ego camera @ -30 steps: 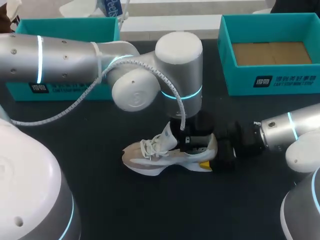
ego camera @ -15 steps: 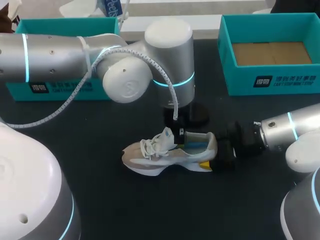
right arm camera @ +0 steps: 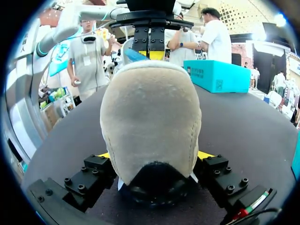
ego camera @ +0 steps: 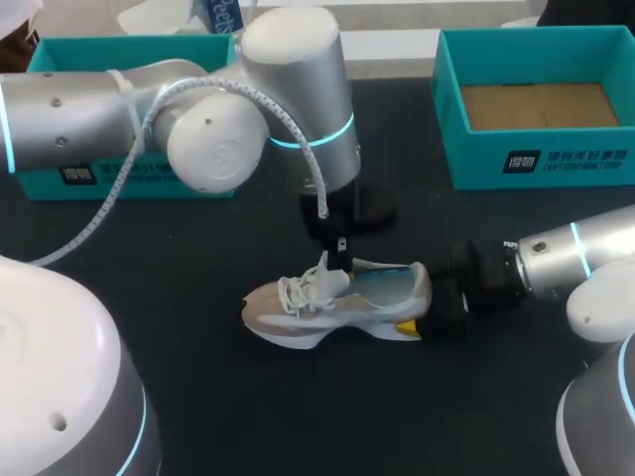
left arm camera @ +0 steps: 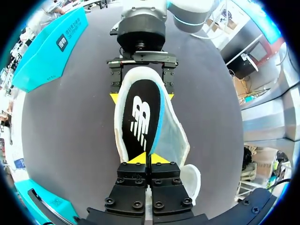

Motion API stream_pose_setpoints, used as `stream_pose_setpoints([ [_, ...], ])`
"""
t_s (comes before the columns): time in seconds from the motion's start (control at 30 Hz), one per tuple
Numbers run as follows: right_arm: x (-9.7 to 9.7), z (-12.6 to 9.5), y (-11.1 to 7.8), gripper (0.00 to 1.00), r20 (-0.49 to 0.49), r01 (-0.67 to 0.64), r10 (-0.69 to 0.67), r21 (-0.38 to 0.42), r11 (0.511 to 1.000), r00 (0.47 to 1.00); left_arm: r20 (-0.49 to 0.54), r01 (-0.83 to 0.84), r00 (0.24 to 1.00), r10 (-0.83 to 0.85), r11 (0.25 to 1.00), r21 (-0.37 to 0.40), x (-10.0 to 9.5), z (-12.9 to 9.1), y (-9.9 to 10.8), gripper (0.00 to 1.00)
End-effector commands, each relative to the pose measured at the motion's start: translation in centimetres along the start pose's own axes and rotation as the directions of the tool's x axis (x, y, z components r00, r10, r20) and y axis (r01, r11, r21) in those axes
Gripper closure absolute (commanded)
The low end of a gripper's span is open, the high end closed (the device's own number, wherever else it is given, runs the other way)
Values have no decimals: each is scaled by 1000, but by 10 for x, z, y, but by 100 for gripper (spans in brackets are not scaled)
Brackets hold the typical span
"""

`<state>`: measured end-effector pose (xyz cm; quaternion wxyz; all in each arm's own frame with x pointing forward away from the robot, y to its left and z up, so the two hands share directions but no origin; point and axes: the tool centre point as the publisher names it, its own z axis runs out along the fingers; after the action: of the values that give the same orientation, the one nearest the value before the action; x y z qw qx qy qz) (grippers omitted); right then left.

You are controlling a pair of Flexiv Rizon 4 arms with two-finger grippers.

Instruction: Take the shoe out of the shoebox, open the shoe tongue, remove and reinsert the insole, then place the shoe into the shoebox

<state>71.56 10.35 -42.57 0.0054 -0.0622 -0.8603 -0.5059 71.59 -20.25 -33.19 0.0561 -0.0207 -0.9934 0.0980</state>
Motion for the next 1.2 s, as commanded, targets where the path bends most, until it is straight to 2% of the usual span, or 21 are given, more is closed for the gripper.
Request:
stream_pose_setpoints([
  [0.03, 0, 10, -7, 100, 0, -1, 1, 3, 1000, 1000, 10, 0, 1000, -1, 1000, 27, 0, -8, 3, 100],
  [0.27, 0, 10, -7, 100, 0, -1, 1, 3, 1000, 1000, 0, -18, 1000, 18, 998, 65, -4, -15, -21, 100],
  [0.5, 0, 10, -7, 100, 0, -1, 1, 3, 1000, 1000, 5, -40, 999, 40, 993, 112, 1, -24, -42, 100],
  [0.7, 0, 10, -7, 100, 0, -1, 1, 3, 1000, 1000, 6, -53, 999, 53, 990, 133, 6, -27, -51, 100],
  [0.83, 0, 10, -7, 100, 0, -1, 1, 3, 1000, 1000, -11, -63, 998, 65, 989, 132, 7, -20, -54, 100],
  [0.87, 0, 10, -7, 100, 0, -1, 1, 3, 1000, 1000, -11, -68, 997, 70, 989, 132, 9, -17, -55, 94],
  [0.9, 0, 10, -7, 100, 0, -1, 1, 3, 1000, 1000, -17, -77, 997, 80, 987, 140, 11, -16, -56, 82],
  [1.0, 0, 10, -7, 100, 0, -1, 1, 3, 1000, 1000, 4, -96, 995, 96, 983, 158, 15, -14, -57, 70],
  [1.07, 0, 10, -7, 100, 0, -1, 1, 3, 1000, 1000, 18, -113, 994, 111, 979, 170, 18, -14, -57, 47],
  [1.1, 0, 10, -7, 100, 0, -1, 1, 3, 1000, 1000, 23, -119, 993, 117, 978, 171, 18, -15, -56, 40],
  [1.2, 0, 10, -7, 100, 0, -1, 1, 3, 1000, 1000, 50, -137, 990, 129, 972, 192, 22, -19, -55, 43],
])
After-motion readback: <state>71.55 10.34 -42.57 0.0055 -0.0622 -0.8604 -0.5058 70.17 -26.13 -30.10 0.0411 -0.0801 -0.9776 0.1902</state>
